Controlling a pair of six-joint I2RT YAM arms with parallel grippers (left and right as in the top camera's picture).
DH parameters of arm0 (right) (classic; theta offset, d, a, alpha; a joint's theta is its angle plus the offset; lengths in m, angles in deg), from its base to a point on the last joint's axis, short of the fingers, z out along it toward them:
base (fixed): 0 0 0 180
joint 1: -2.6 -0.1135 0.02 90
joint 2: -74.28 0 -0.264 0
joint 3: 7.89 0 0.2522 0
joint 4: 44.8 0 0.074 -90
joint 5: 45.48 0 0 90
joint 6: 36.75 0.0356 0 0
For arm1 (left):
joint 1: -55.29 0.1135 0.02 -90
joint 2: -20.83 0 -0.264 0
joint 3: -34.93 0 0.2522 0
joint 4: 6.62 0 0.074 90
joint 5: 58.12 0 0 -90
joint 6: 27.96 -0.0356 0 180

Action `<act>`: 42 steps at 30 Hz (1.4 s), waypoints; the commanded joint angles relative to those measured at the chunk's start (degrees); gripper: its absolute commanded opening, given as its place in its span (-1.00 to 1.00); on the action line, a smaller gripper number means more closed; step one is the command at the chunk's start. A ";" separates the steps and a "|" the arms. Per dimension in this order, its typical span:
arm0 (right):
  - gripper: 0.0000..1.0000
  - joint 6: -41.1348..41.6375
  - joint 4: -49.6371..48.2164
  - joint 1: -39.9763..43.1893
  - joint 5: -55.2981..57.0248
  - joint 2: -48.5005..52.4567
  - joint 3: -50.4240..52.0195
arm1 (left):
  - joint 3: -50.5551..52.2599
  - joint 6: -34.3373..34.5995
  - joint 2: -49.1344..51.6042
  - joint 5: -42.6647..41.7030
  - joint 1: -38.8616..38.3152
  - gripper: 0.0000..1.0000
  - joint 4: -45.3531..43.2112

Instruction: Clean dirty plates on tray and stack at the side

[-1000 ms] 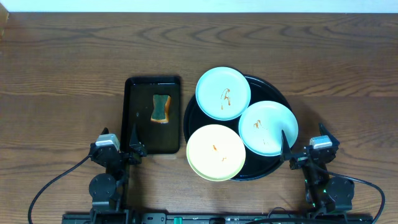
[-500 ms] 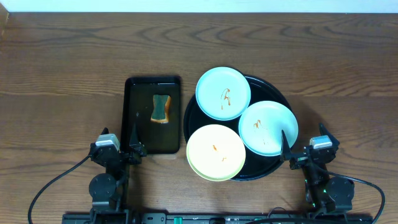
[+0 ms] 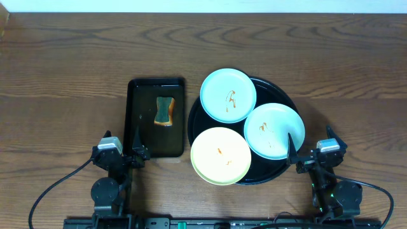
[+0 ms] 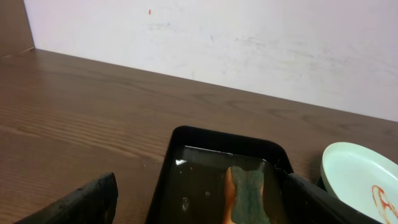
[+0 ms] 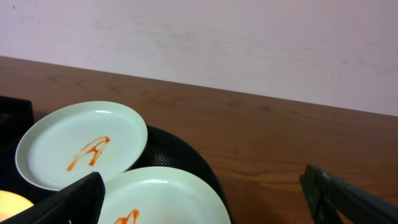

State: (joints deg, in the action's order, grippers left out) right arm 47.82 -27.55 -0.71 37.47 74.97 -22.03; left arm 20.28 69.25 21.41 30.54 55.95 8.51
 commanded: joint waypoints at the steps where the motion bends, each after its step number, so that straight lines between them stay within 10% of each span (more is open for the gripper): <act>1: 0.99 0.66 0.17 -0.85 -0.48 -0.31 0.07 | 0.66 -0.98 -0.28 0.72 0.28 0.70 2.69; 22: 0.99 5.95 0.20 -0.85 0.15 -0.31 0.04 | -2.69 -0.48 2.93 0.72 0.28 0.70 5.68; 42: 0.98 12.46 10.84 -0.83 2.58 27.30 -21.24 | -43.23 0.76 52.46 0.26 0.24 0.71 22.43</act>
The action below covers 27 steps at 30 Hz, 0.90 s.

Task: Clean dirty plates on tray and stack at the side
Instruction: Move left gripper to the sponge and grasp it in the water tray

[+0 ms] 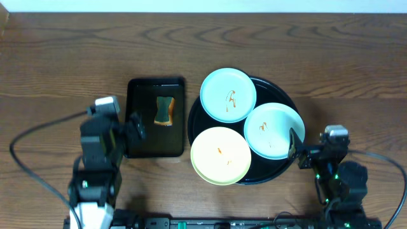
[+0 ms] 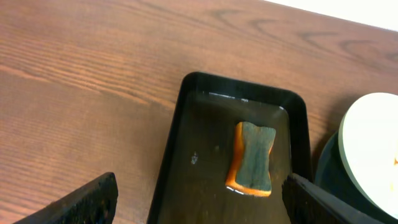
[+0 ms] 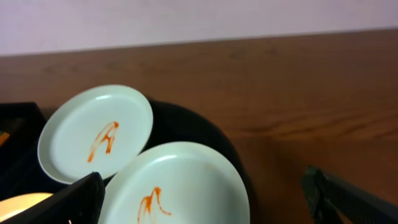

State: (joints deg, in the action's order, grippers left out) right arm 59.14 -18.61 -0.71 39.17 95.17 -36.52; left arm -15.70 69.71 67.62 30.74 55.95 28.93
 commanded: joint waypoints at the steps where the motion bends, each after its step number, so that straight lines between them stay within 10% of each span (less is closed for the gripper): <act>1: 0.99 1.14 3.08 -0.83 0.85 9.81 -9.01 | -9.53 0.28 8.39 0.07 0.22 0.71 3.48; 15: 0.98 -8.28 30.91 -0.74 0.70 44.13 -39.76 | -24.46 0.33 24.33 -4.26 0.24 0.71 22.53; 27: 0.99 -8.13 30.40 -0.74 -4.33 45.03 -40.35 | -24.35 1.16 25.09 -5.95 0.07 0.70 11.58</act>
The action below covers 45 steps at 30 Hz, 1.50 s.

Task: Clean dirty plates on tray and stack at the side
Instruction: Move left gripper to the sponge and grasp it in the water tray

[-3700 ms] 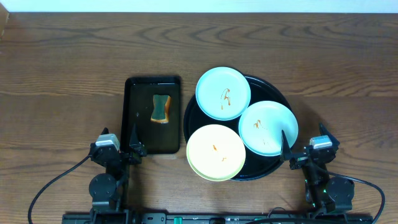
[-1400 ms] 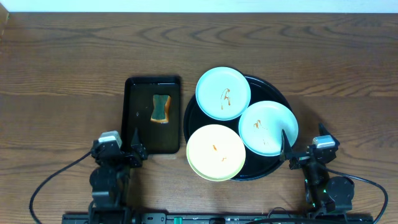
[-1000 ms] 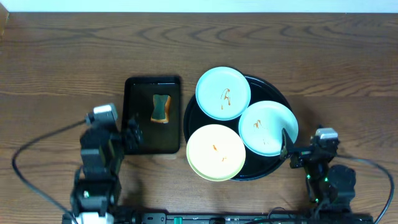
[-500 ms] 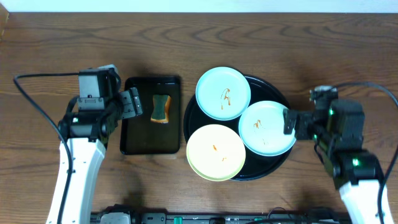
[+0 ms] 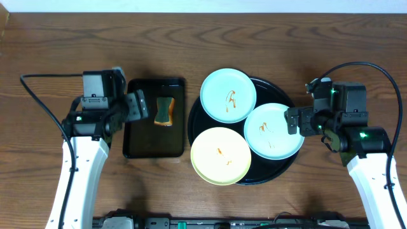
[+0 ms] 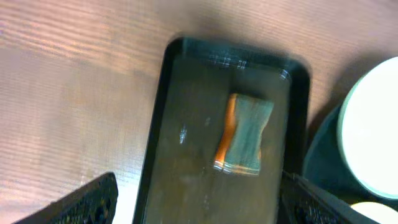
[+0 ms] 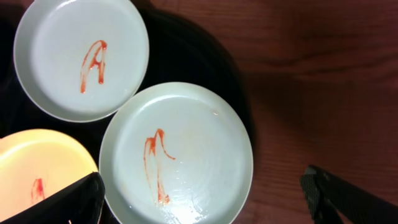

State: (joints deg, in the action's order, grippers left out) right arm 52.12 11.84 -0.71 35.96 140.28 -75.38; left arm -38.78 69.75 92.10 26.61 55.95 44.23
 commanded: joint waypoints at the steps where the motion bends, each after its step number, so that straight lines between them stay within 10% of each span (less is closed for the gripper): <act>1: 0.98 -1.11 -0.04 -0.74 -1.11 -0.09 -1.49 | -1.27 1.86 1.16 -1.79 -0.22 0.69 -5.42; 20: 0.99 -1.11 0.00 -0.74 -0.68 -0.09 -1.49 | -1.27 2.23 30.10 0.15 -11.45 0.40 -13.62; 23: 0.98 -1.11 0.02 -0.74 -0.66 -0.09 -1.49 | -1.27 2.25 32.76 0.15 -11.76 0.16 -13.60; 28: 0.99 -1.11 -0.02 -0.74 -0.66 -0.09 -1.49 | -1.31 2.25 33.07 0.17 -11.74 -0.85 -13.62; 45: 0.99 -1.11 0.28 -0.74 2.34 -0.09 -1.49 | 0.07 3.04 22.95 2.29 -11.74 -0.85 -12.09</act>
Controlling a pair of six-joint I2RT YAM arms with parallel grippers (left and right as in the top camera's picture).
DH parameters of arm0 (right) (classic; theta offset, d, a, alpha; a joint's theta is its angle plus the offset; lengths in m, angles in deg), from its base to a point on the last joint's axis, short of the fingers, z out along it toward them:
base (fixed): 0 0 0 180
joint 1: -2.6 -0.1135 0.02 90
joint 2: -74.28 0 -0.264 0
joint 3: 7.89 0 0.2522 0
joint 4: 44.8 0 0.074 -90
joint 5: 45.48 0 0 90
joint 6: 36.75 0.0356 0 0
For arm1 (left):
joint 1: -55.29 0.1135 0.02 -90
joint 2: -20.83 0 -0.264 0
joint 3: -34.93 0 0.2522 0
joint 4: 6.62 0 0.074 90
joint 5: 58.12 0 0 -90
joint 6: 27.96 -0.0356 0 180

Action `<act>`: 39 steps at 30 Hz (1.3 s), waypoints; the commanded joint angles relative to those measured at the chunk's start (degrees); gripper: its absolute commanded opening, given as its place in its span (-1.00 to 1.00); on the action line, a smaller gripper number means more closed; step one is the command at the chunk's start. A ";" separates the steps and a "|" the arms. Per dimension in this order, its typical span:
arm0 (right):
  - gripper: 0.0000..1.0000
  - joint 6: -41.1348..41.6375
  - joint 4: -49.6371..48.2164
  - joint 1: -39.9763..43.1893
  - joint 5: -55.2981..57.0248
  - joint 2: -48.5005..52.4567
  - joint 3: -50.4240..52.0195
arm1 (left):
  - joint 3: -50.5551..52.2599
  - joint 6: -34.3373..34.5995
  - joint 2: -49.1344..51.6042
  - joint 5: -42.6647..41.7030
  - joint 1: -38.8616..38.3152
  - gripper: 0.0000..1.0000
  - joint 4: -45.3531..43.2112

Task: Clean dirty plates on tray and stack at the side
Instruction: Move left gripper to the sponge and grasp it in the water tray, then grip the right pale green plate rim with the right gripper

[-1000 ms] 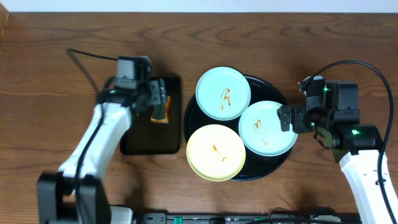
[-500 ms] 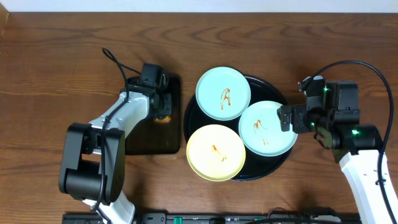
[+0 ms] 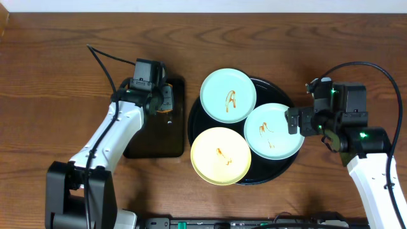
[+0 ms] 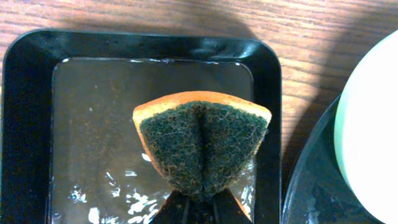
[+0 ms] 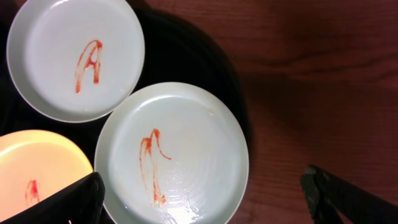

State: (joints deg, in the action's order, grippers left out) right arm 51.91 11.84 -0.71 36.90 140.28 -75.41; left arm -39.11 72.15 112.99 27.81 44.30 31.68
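Note:
Three sauce-smeared plates lie on a round black tray [image 3: 286,166]: a pale blue one [image 3: 228,95] at the back, another pale blue one [image 3: 273,130] on the right, and a yellow one [image 3: 220,155] in front. My left gripper [image 3: 161,100] is shut on the orange-and-green sponge [image 4: 202,140], which is pinched into a fold over the water in the rectangular black tray [image 4: 267,56]. My right gripper [image 5: 205,199] hangs open above the right-hand plate [image 5: 174,155], touching nothing.
The rectangular water tray [image 3: 146,143] sits just left of the round tray, their rims nearly touching. Bare wooden table [image 3: 57,76] surrounds both. A black cable [image 3: 102,60] trails behind the left arm.
My left gripper was open, above and just left of the flat-lying sponge. It is now down at the sponge and shut on it, bending it. The right arm has barely moved.
Both arms sat low at the table's front edge with open grippers. Then the left had risen beside the water tray. Then the left was above that tray and the right above the right-hand plate. Now the left grips the sponge.

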 commanded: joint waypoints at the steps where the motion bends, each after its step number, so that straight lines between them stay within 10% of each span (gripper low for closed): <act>1: 0.98 -0.87 0.33 -0.74 1.40 -0.09 -1.46 | 0.70 0.76 2.67 1.09 -0.09 -0.85 0.55; 7: 0.98 -0.87 0.50 -0.74 1.38 -0.09 -1.46 | 1.09 0.74 8.09 1.09 -0.09 -0.78 0.85; 12: 0.98 -0.90 0.98 -0.74 1.38 -0.09 -1.46 | 1.09 0.85 10.99 1.07 -0.09 -0.20 0.87; 21: 0.98 -0.87 1.53 -0.74 1.40 -0.09 -1.46 | 1.09 1.16 11.04 1.07 -0.09 -0.16 0.68; 26: 0.98 -0.87 1.53 -0.74 1.40 -0.09 -1.46 | 1.07 1.16 11.04 1.09 -0.09 -0.84 0.61; 39: 0.98 2.16 3.45 1.79 7.06 0.70 -1.46 | 0.39 1.16 4.98 1.09 -0.09 -0.85 1.09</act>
State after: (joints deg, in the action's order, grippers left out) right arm 52.82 15.12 -0.45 42.65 140.30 -75.45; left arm -38.38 72.96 122.39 28.20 44.30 32.53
